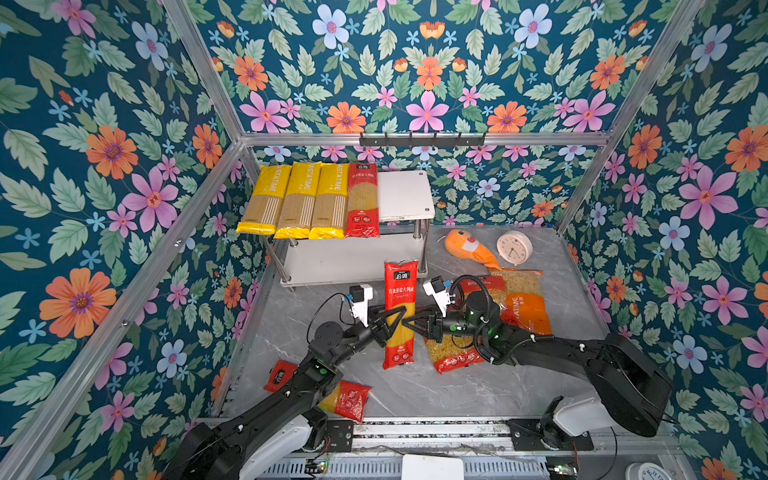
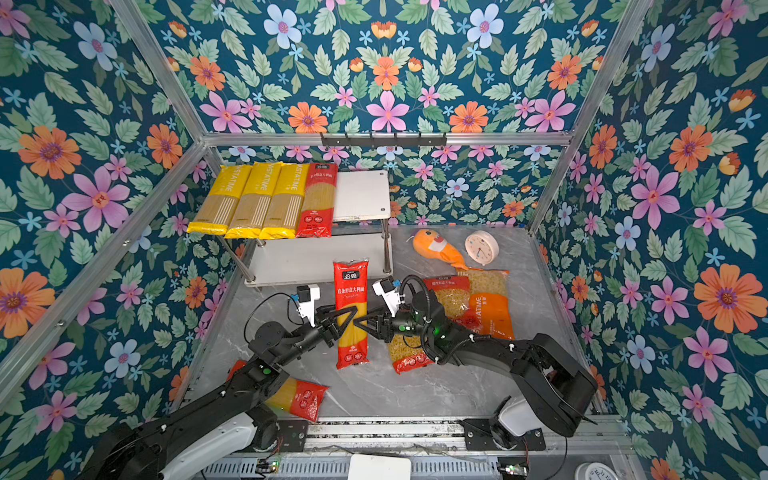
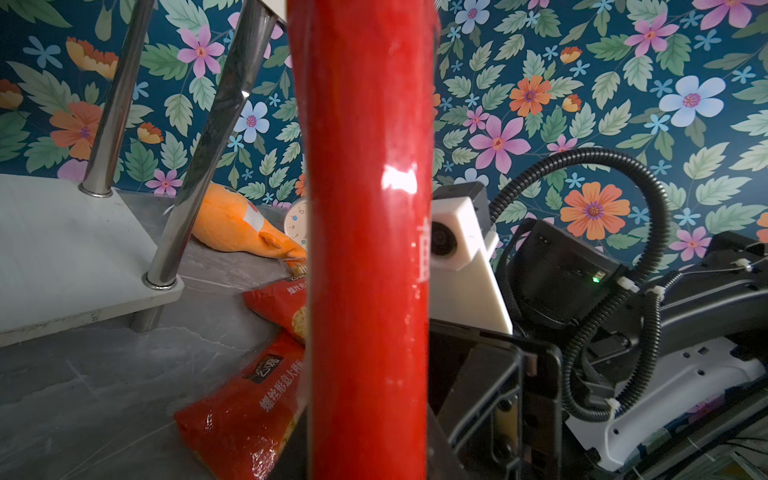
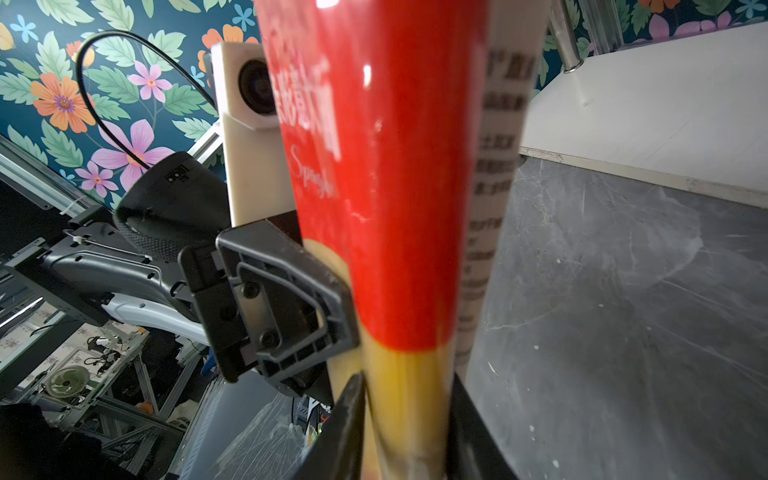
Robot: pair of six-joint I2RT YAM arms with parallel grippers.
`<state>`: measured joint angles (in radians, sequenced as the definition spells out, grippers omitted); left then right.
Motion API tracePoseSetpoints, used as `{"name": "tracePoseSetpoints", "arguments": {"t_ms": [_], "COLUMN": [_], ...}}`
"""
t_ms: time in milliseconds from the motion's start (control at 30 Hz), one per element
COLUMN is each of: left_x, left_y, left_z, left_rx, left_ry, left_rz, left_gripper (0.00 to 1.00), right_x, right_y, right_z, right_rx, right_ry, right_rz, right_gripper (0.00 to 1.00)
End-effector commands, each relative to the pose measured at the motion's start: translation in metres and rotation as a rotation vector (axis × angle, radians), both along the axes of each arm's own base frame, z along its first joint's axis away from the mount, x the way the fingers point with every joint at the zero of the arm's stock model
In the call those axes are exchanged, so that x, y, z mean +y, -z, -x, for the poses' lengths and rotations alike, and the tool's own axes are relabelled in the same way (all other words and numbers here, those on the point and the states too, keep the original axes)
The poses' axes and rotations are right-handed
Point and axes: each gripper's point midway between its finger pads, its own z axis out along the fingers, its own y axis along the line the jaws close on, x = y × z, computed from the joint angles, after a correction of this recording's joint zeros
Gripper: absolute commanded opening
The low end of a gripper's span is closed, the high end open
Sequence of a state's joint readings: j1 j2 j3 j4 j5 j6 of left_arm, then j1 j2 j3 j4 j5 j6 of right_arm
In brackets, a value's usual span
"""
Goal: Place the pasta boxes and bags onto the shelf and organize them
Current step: 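Lift the upright spaghetti pack with both grippers above the table, then raise the upright pack onto the shelf top with the right gripper while left releases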
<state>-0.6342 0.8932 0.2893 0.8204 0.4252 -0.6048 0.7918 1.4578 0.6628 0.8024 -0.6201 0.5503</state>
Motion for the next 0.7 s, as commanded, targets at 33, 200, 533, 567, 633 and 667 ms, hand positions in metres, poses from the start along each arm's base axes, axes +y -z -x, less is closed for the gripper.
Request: {"name": "tracePoseSetpoints", "arguments": {"t_ms": [33, 200, 533, 567, 633, 667], "left_x": [-0.001, -0.001, 0.005, 0.007, 0.012, 0.014], "left_y": [-0.060, -0.076, -0.122, -0.125, -0.132, -0.135], "left_z": [0.006, 0.002, -0.005, -0.007, -0.011, -0.013], "left_rx": [-0.141, -0.138, -0.116, -0.118, -0.120, -0.120], "left_ry": [0.022, 0.017, -0.021, -0.038, -0.074, -0.092], "left_rz": [0.119, 0.152, 0.289, 0.300, 0.317, 0.325], "left_gripper": [0.00, 0.00, 0.00, 0.00, 0.00, 0.00], "right_x": [0.000, -0.007, -0.006, -0.006, -0.010, -0.012], "right_y": [-0.007, 0.001, -0.007, -0.012, -0.018, -0.021], "right_z": [0.005, 0.008, 0.013, 0.012, 0.009, 0.007], "right_rx": [-0.021, -0.027, -0.029, -0.027, -0.023, -0.019], "right_ry": [-0.012, 0.006, -0.024, -0.015, 0.016, 0.037], "right_rz": [-0.030, -0.013, -0.062, -0.079, -0.104, -0.113], "right_gripper": [0.45, 0.50, 0.56, 0.56, 0.56, 0.56]}}
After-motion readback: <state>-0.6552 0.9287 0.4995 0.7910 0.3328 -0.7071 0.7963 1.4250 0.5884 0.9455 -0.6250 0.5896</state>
